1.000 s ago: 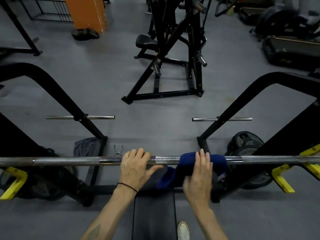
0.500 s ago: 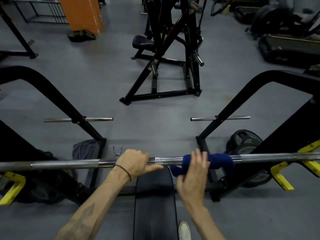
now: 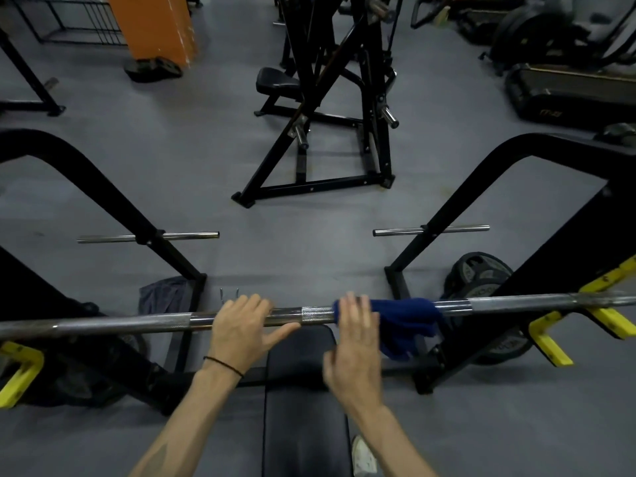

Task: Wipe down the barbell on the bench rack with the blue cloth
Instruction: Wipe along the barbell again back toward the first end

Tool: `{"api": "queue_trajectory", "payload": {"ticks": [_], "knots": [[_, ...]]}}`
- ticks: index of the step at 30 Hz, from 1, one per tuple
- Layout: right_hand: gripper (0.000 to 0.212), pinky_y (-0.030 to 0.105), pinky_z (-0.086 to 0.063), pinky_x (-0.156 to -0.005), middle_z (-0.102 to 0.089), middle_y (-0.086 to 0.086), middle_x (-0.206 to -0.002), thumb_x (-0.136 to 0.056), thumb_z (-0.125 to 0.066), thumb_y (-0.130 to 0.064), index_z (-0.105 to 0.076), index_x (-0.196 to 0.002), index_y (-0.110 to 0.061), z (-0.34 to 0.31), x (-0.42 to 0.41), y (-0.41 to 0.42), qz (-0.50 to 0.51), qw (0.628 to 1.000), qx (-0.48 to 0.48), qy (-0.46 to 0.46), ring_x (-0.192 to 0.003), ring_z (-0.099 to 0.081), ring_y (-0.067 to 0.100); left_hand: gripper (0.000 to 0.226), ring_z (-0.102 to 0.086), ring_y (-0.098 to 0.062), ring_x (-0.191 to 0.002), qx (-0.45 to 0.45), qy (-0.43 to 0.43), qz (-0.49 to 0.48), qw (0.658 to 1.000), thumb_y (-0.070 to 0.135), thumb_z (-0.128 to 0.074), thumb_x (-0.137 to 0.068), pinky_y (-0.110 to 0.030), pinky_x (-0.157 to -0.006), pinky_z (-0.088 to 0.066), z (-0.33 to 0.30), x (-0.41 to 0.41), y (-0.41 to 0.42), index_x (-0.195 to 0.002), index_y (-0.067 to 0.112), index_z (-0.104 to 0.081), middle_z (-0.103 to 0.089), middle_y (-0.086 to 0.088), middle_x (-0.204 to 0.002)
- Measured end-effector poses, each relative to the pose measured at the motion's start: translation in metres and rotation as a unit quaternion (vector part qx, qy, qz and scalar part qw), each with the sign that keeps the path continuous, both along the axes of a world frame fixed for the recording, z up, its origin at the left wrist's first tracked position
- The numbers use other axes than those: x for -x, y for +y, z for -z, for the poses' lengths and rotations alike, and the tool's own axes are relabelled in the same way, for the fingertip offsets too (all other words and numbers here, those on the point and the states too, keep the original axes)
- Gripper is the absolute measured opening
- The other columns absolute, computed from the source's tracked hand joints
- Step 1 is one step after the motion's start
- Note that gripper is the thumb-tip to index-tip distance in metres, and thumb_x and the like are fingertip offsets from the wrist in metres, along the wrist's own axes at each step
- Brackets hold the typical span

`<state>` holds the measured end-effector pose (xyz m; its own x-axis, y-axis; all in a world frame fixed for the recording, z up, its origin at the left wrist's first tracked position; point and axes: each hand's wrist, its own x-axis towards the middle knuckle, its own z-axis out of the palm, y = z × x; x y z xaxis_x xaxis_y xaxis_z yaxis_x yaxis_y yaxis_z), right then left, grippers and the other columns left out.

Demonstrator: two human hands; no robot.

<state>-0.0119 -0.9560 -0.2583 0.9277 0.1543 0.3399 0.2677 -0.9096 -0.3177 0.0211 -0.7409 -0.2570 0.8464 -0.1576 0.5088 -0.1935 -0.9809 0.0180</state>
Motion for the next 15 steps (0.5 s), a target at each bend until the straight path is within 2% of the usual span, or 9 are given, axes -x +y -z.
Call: {"api": "queue_trajectory", "payload": {"ticks": [2,4,8,11,13,15], "knots": [[0.105,0.049,-0.014,-0.126,-0.025,0.015,-0.169,-0.064,-0.07,-0.008,-0.028,-0.16,-0.002,-0.001,0.002,0.003,-0.08,0.996,0.031,-0.003,-0.158,-0.018,0.033,0.059,-0.05,-0.024,-0.063,0.009,0.003,-0.006,1.0,0.075,-0.056,-0.087,-0.038,-0.062,-0.038,-0.002,0.002,-0.001,-0.077,0.016,-0.062,-0.051,-0.001,-0.069],[0.106,0.044,-0.017,-0.128,-0.026,0.01,-0.169,-0.064,-0.074,-0.002,-0.031,-0.161,-0.006,0.0,-0.008,-0.027,-0.115,0.992,0.049,-0.009,-0.158,-0.021,0.027,0.057,-0.05,-0.022,-0.066,0.017,0.003,0.004,1.0,0.07,-0.053,-0.09,-0.037,-0.066,-0.038,-0.002,0.007,-0.003,-0.087,0.015,-0.066,-0.053,-0.001,-0.073],[0.102,0.044,-0.016,-0.129,-0.025,0.011,-0.169,-0.062,-0.067,0.011,-0.035,-0.158,-0.001,0.007,-0.014,-0.079,0.019,0.999,0.02,-0.03,-0.158,-0.021,0.029,0.054,-0.052,-0.025,-0.075,0.02,0.007,-0.002,1.0,0.063,-0.051,-0.094,-0.039,-0.077,-0.043,-0.001,0.015,-0.004,-0.101,0.012,-0.067,-0.055,-0.002,-0.082],[0.105,0.046,-0.003,-0.13,-0.017,0.019,-0.17,-0.062,-0.067,-0.002,-0.025,-0.159,0.005,0.006,-0.007,-0.03,0.075,0.996,-0.05,0.002,-0.159,-0.007,0.037,0.055,-0.054,-0.027,-0.079,0.027,0.013,-0.013,0.999,0.062,-0.049,-0.097,-0.041,-0.081,-0.045,0.003,0.016,-0.009,-0.106,0.011,-0.067,-0.057,-0.003,-0.087],[0.109,0.047,-0.005,-0.129,-0.017,0.019,-0.17,-0.062,-0.071,-0.005,-0.023,-0.16,0.003,0.004,0.002,0.001,-0.008,0.999,-0.034,0.012,-0.159,-0.008,0.036,0.054,-0.057,-0.027,-0.084,0.034,0.001,-0.002,0.999,0.059,-0.049,-0.098,-0.041,-0.085,-0.045,0.005,0.016,-0.009,-0.109,0.01,-0.068,-0.062,-0.004,-0.094],[0.107,0.044,-0.012,-0.129,-0.019,0.013,-0.171,-0.063,-0.072,0.0,-0.027,-0.161,-0.002,0.003,-0.001,-0.005,-0.107,0.994,0.015,-0.006,-0.159,-0.015,0.03,0.051,-0.061,-0.026,-0.091,0.033,-0.008,0.021,0.999,0.055,-0.051,-0.099,-0.04,-0.089,-0.046,0.005,0.017,-0.005,-0.115,0.01,-0.069,-0.065,-0.004,-0.104]]}}
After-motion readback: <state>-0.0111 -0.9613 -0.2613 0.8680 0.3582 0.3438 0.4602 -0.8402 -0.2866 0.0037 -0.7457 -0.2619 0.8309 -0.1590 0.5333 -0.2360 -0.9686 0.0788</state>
